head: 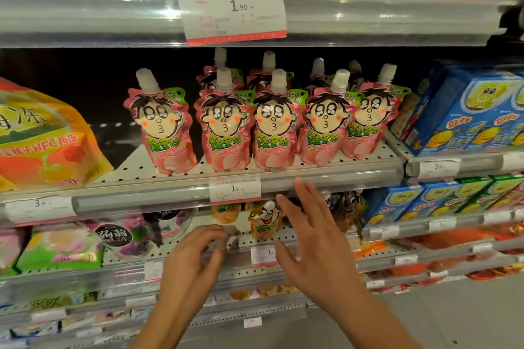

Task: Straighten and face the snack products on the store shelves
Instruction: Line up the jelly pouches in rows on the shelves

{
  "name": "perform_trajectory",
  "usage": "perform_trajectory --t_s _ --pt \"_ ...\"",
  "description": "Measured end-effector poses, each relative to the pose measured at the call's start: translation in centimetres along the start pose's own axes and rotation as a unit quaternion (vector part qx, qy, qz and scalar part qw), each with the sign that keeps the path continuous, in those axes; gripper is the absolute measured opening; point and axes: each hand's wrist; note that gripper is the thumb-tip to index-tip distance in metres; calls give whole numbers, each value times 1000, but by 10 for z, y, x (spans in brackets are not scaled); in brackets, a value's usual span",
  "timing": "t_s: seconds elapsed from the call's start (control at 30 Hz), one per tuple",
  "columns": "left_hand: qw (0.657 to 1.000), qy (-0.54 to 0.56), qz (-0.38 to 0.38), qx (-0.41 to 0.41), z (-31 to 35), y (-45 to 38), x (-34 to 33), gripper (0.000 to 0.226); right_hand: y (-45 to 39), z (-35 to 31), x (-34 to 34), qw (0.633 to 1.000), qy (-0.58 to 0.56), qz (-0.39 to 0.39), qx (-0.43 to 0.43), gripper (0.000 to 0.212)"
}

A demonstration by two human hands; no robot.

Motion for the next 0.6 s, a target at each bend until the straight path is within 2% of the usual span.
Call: perform_trajectory --t_s 0.13,0.2,0.23,0.3,0.4,0.47,0.5,0.6 --pt "978 -84 124 -142 18 -4 25 34 1 0 -1 1000 -11 7 26 62" --pt "958 -143 184 -168 19 -9 37 39 3 7 1 996 -82 31 23 54" --pt "952 -162 203 -161 16 -12 42 43 6 12 3 988 -136 66 9 46" --pt "950 -191 212 -130 1 -13 44 50 10 27 7 964 -192 174 -52 29" --pt "947 -236 183 -119 -21 -7 39 58 12 55 7 916 -232 261 -199 28" --pt "949 -238 173 -111 -25 -5 36 60 12 77 1 892 -214 267 -296 22" --pt "951 -232 177 -105 -24 -5 35 60 13 88 -2 891 -179 255 -329 19" --pt "953 -219 184 -97 -17 -5 34 60 12 111 -10 907 -73 208 -358 25"
Point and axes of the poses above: each hand's wrist, its own y-axis away from the middle knuckle, its own x-axis out of the back of the hand, z = x × y, and after that the axes turned 3 degrees about y, right-handed
